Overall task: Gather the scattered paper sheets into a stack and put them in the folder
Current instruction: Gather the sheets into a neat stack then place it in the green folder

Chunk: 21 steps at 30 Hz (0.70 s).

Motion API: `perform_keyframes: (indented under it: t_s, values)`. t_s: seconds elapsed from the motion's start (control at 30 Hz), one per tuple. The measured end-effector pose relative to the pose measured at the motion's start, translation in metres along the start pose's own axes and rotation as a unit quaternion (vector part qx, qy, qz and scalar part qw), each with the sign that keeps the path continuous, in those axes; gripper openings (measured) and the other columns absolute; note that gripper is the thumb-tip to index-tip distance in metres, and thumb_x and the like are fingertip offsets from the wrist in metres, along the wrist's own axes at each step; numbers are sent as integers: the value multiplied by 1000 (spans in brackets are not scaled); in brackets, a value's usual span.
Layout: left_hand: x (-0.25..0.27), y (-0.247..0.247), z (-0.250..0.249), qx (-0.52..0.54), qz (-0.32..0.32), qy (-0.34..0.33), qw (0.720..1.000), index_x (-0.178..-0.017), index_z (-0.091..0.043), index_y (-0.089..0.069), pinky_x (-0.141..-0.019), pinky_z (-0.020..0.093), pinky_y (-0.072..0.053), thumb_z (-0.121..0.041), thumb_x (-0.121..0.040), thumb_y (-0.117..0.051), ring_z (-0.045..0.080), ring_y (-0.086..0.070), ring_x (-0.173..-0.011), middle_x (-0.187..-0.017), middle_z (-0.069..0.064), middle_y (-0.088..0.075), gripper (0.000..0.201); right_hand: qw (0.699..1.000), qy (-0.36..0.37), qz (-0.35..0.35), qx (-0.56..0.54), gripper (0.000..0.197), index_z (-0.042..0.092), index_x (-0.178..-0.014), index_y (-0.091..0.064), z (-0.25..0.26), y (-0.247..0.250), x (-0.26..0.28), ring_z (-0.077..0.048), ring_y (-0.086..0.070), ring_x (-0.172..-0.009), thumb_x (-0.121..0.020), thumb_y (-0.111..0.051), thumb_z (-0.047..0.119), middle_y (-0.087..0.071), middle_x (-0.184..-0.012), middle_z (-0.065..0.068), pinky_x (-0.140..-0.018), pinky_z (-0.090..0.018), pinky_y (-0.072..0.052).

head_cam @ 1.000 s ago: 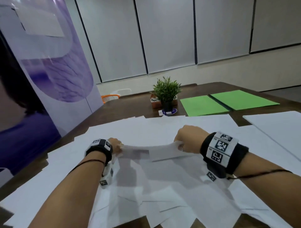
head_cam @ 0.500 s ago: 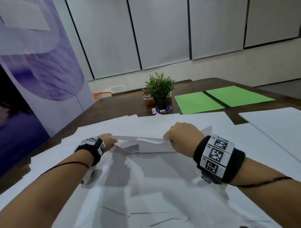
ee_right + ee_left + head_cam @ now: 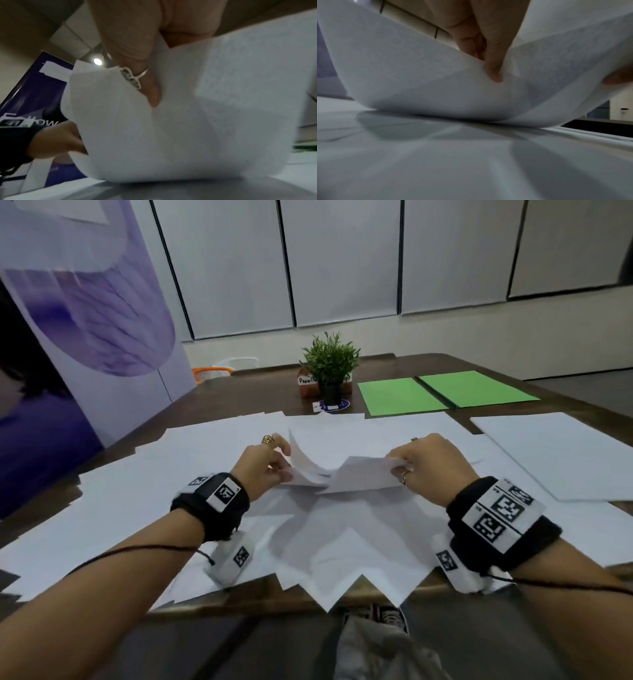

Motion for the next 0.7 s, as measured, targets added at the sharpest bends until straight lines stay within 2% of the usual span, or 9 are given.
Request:
perform_keyframes:
  t_s: [0.07,0.17,0.2,0.23,0.3,0.37,0.47,0.63,0.7]
  values:
    - [9,2,-21,25,-21,-9,999,-81,-3,-73,-75,16,-49,1,-74,-75,19,-62,-75,-103,-30,-42,8,1000,3,11,-3,20,22,-89,-71,-1,6,10,-29,-57,-88,-83,-57,10,-68,-82,-8,-69,-32,-46]
    - [12,5,-47,61,-13,-10,998,-105,-3,-69,-79,12,-46,-1,-74,-74,-3,-62,-75,-117,-39,-46,32,999,12,34,11,26,26,-102,-70,0,12,19,-26,-56,-95,-84,-58,12,-68,-91,-5,-69,-28,-41]
    - [12,6,-55,60,-12,-17,998,-113,-4,-67,-78,11,-45,-2,-75,-74,-9,-60,-72,-115,-40,-49,39,999,9,32,18,26,26,-103,-70,-1,14,20,-26,-55,-97,-85,-58,12,-68,-93,-5,-69,-28,-39]
    - [11,8,-62,60,-21,-26,998,-122,-8,-61,-79,14,-47,-2,-75,-73,-10,-59,-70,-114,-32,-56,49,999,3,21,24,25,24,-103,-70,-3,18,21,-26,-54,-98,-85,-57,12,-67,-94,-5,-69,-29,-38]
    - [12,12,-72,73,-47,-46,995,-141,-20,-31,-81,25,-52,0,-76,-72,0,-62,-69,-91,-11,-70,79,999,-20,-29,28,18,18,-97,-70,-10,27,21,-30,-55,-97,-85,-58,13,-67,-91,-9,-67,-29,-37]
    - [12,16,-73,82,-66,-61,993,-143,-26,-23,-77,26,-54,1,-78,-70,12,-63,-71,-85,-8,-67,85,995,-54,-85,17,12,12,-89,-70,-21,37,22,-33,-57,-92,-83,-60,12,-67,-87,-12,-64,-29,-33]
    - [14,20,-71,71,-56,-55,994,-141,-41,-13,-71,19,-50,4,-78,-70,13,-58,-69,-86,-5,-61,95,990,-89,-111,7,12,9,-89,-68,-30,40,24,-35,-56,-90,-82,-59,13,-66,-86,-14,-63,-29,-30]
    - [17,23,-83,125,-63,-64,988,-135,-32,-37,-71,28,-55,7,-69,-77,10,-56,-65,-96,-8,-57,86,999,-27,-34,12,14,9,-94,-65,-12,25,24,-30,-54,-93,-83,-58,13,-64,-88,-12,-68,-30,-37]
    - [15,23,-95,139,-67,-85,984,-132,-31,-41,-69,26,-56,7,-68,-77,10,-57,-66,-99,-6,-57,83,999,-15,-43,-10,11,9,-90,-68,-11,24,22,-30,-56,-89,-79,-63,10,-66,-84,-12,-69,-31,-42]
Point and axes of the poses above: each hand's wrist, its own x-axis away from the middle knuckle, its own y-axis out of the back of the hand, z = x × y, the point moved 4 cm from there along -x, towards the middle knuckle
